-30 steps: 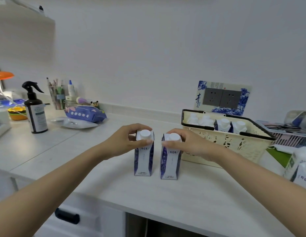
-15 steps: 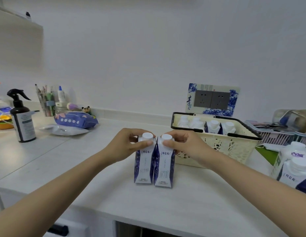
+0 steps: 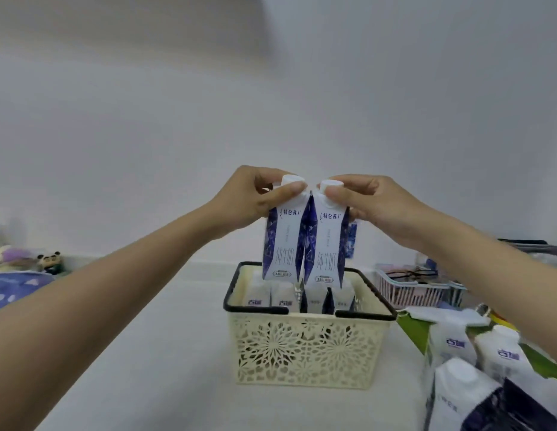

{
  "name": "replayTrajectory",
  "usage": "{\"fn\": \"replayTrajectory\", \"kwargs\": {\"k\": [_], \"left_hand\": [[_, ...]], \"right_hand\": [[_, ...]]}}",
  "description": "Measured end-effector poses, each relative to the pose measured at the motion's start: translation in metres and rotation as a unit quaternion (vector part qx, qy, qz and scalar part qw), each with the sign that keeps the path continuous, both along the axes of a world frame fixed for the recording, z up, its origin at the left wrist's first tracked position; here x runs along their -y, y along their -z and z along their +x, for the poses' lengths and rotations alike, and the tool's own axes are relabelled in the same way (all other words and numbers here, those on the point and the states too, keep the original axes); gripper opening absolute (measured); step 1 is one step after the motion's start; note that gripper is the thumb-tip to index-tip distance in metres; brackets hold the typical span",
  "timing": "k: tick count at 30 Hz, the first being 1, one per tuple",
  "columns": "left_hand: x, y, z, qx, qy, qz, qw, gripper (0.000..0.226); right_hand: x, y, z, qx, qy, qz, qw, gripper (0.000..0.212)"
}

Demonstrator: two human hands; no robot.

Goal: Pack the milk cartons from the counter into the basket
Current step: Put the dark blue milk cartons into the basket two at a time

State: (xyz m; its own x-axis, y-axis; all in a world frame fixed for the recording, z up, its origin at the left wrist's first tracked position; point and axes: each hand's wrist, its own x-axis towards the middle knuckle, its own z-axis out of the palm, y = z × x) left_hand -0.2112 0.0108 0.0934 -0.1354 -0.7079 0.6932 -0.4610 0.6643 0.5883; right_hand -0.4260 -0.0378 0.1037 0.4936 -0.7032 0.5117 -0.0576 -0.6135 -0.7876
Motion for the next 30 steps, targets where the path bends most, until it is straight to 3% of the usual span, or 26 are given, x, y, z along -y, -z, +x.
{"fn": "replayTrajectory", "kwargs": {"k": [11,16,19,22,26,30], "left_hand": [[0.094,0.045,-0.039,0.002,0.069,0.086,0.994,0.028],[0.111,0.079,-0.039,0.028,0.072,0.145,0.986,0.036],[0.115,0.094,-0.037,0.041,0.076,0.175,0.981,0.035],[0.117,0.104,-0.034,0.061,0.080,0.200,0.975,0.026],[0.116,0.111,-0.031,0.110,0.064,0.224,0.966,0.027],[0.116,0.116,-0.030,0.131,0.032,0.228,0.964,0.033]], "right_hand": [[0.085,0.048,-0.048,-0.061,0.025,0.043,0.997,0.043],[0.109,0.084,-0.055,-0.094,0.004,0.080,0.992,0.024],[0.117,0.100,-0.057,-0.123,-0.008,0.096,0.988,0.032],[0.123,0.110,-0.058,-0.168,-0.005,0.088,0.982,0.031],[0.121,0.118,-0.055,-0.222,0.008,0.052,0.974,0.046],[0.121,0.122,-0.052,-0.240,0.019,0.020,0.970,0.027]]}}
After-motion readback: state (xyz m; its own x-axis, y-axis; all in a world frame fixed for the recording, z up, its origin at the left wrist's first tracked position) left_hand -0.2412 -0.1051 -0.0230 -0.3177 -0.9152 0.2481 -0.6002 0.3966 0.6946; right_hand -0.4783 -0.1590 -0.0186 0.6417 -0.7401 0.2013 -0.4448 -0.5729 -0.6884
